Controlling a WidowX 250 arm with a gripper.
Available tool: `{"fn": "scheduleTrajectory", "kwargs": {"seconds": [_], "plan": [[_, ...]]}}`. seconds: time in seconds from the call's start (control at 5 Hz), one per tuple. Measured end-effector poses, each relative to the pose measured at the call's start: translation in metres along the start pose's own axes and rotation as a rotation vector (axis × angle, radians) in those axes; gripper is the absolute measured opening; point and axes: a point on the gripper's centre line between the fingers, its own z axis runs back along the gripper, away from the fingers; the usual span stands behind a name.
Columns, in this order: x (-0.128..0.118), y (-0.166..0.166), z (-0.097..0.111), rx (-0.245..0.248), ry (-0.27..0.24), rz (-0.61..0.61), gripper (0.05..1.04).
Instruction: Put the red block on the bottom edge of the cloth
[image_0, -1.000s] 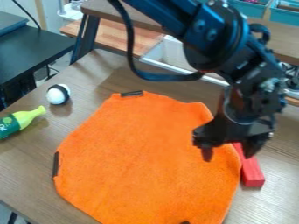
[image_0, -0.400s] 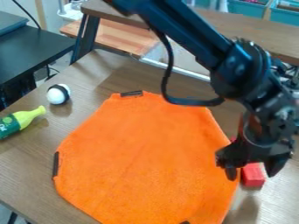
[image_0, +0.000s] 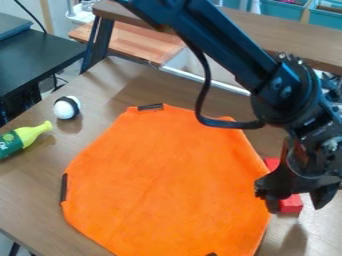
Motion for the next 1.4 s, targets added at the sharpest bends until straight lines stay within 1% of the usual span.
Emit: {"fn": "scheduleTrajectory", "kwargs": {"seconds": [0.2, 0.4, 0.6, 0.8, 1.0, 1.2, 1.4], "plan": [[-0.005, -0.002, -0.006, 0.011, -0.001, -0.002, 1.001], [-0.002, -0.007, -0.008, 0.009, -0.011, 0.011, 1.001], [-0.003, -0.007, -0.015, 0.027, -0.009, 0.018, 1.001], [0.001, -0.011, -0.017, 0.031, -0.018, 0.025, 1.001], [0.001, -0.012, -0.024, 0.043, -0.019, 0.027, 0.973], [0.003, -0.012, -0.027, 0.056, -0.032, 0.041, 0.7], [0.005, -0.012, -0.026, 0.055, -0.04, 0.051, 0.532]]}}
